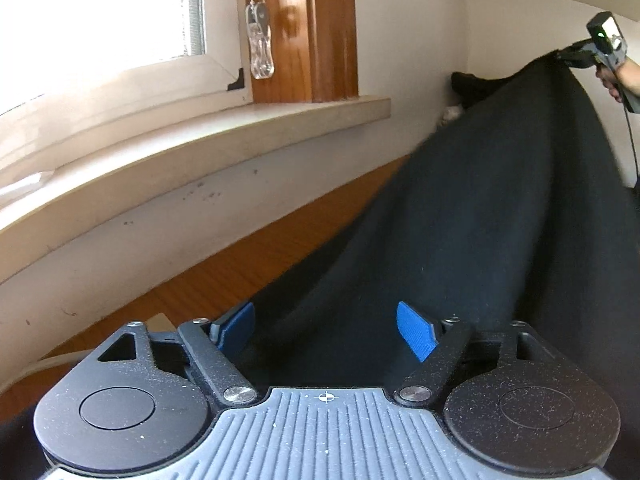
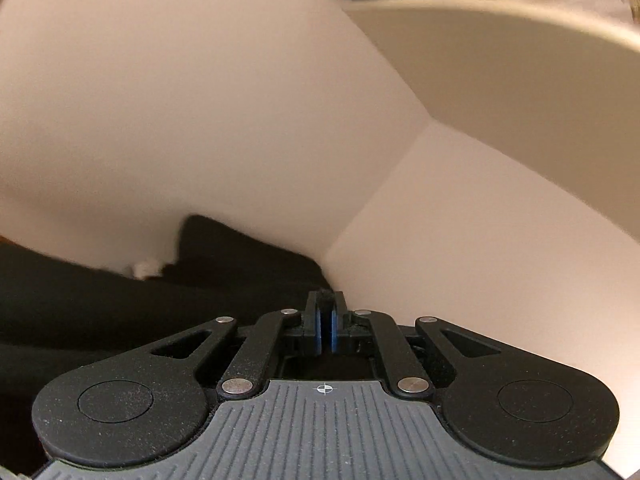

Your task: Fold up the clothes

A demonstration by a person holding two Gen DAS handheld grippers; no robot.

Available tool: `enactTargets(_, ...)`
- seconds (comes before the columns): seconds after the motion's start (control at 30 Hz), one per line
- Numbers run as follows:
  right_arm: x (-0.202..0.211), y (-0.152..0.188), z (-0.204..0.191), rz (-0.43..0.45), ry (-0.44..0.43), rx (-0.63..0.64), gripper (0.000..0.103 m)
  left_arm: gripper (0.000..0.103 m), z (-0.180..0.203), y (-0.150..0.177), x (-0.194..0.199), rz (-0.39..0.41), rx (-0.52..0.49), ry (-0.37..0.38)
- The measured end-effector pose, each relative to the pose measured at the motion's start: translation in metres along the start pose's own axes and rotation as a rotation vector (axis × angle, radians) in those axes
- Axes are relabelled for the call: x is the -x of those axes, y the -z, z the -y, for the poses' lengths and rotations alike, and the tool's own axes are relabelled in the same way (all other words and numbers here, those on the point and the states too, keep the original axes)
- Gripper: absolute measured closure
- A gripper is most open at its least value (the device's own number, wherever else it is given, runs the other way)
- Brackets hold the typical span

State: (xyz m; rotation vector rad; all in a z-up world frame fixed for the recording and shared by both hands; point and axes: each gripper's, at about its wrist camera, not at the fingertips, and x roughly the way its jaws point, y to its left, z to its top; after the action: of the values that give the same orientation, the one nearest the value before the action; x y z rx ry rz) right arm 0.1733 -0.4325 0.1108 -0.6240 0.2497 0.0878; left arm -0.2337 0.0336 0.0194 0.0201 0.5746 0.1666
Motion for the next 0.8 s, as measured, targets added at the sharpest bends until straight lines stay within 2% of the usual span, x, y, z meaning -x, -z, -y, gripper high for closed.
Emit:
enactTargets(0.07,-0.011,0.011,-0.007,-0.063,-0.002,0.003,0.092,0.014,0.002,0.000,0.001,0.005,-0.012,-0.005)
enactTargets(0.13,-0.017,0.025,-0.016,-0.107,0.001,0.029,0.087,0.012,0.006,0.001,0.000,-0.004,-0.032,-0.002)
enactTargets(0.2,-0.016,0.036,-0.022,-0.126,0.021,0.024,0.073,0.012,0.009,0.002,-0.001,-0.017,-0.055,-0.006)
enactTargets(0.23,-0.013,0.041,-0.024,-0.117,0.036,0.016,0.062,0.012,0.012,0.002,-0.002,-0.026,-0.068,-0.010)
enactTargets(0.27,-0.006,0.043,-0.028,-0.098,0.038,0.011,0.056,0.012,0.014,0.002,-0.003,-0.028,-0.078,-0.014)
enactTargets(0.33,0.008,0.045,-0.040,-0.057,0.029,0.007,0.056,0.011,0.017,0.003,-0.003,-0.030,-0.094,-0.021)
enactTargets(0.43,0.036,0.046,-0.068,-0.006,-0.041,0.024,0.054,0.003,0.020,0.003,-0.001,-0.014,-0.112,-0.031)
enactTargets(0.6,0.080,0.049,-0.126,0.081,-0.242,0.060,0.051,0.003,0.027,0.004,0.002,-0.015,-0.138,-0.040)
enactTargets(0.73,0.112,0.055,-0.170,0.123,-0.426,0.067,0.050,0.004,0.028,0.000,0.018,-0.008,-0.084,-0.096)
enactTargets(0.77,0.120,0.055,-0.180,0.124,-0.482,0.064,0.050,0.005,0.028,-0.001,0.026,0.006,-0.066,-0.110)
enactTargets(0.8,0.127,0.055,-0.190,0.124,-0.538,0.061,0.050,0.013,0.030,-0.001,0.037,0.019,-0.053,-0.110)
